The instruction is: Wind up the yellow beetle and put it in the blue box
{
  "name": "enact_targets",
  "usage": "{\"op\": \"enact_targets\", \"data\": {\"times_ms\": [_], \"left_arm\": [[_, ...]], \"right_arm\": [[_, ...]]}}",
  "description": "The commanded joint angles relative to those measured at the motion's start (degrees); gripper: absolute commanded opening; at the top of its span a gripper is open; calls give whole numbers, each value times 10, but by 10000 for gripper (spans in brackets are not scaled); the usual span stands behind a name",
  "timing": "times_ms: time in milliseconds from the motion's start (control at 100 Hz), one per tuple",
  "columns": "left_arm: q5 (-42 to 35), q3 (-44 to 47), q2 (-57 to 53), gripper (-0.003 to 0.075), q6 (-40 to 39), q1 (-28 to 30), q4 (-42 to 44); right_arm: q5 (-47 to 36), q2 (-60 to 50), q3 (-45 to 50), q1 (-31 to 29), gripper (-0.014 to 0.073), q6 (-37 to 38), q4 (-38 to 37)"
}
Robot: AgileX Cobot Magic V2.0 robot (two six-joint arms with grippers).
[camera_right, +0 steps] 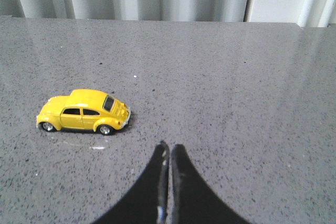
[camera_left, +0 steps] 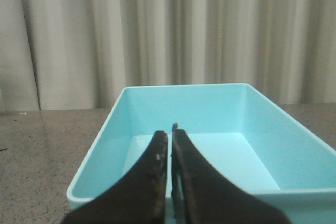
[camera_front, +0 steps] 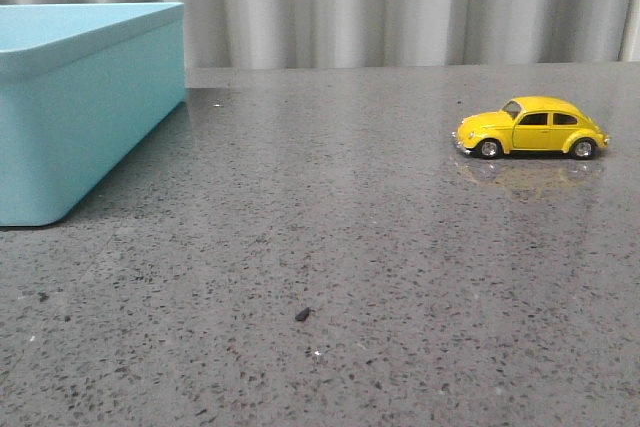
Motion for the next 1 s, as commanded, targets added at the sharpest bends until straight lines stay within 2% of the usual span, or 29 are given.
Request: {"op": "enact_targets", "data": {"times_ms": [0,70,240,390,690,990], "left_arm": [[-47,-28,17,-21,-6,4,2],[-49,-30,17,-21,-6,4,2],[-53,-30,17,-21,-6,4,2],[-53,-30,17,-21,-6,4,2],[-53,-30,17,-21,-6,4,2],[-53,-30,17,-21,-6,4,2]], "right_arm": [[-59,31,-27,2,-50,0,2],[-40,51,-55,5,-50,0,2],[67,140,-175,28,-50,0,2],[115,236,-272,71,-50,0,2],[264,435,-478,148,-50,1,3],[387,592,-633,161,-50,18,17]]}}
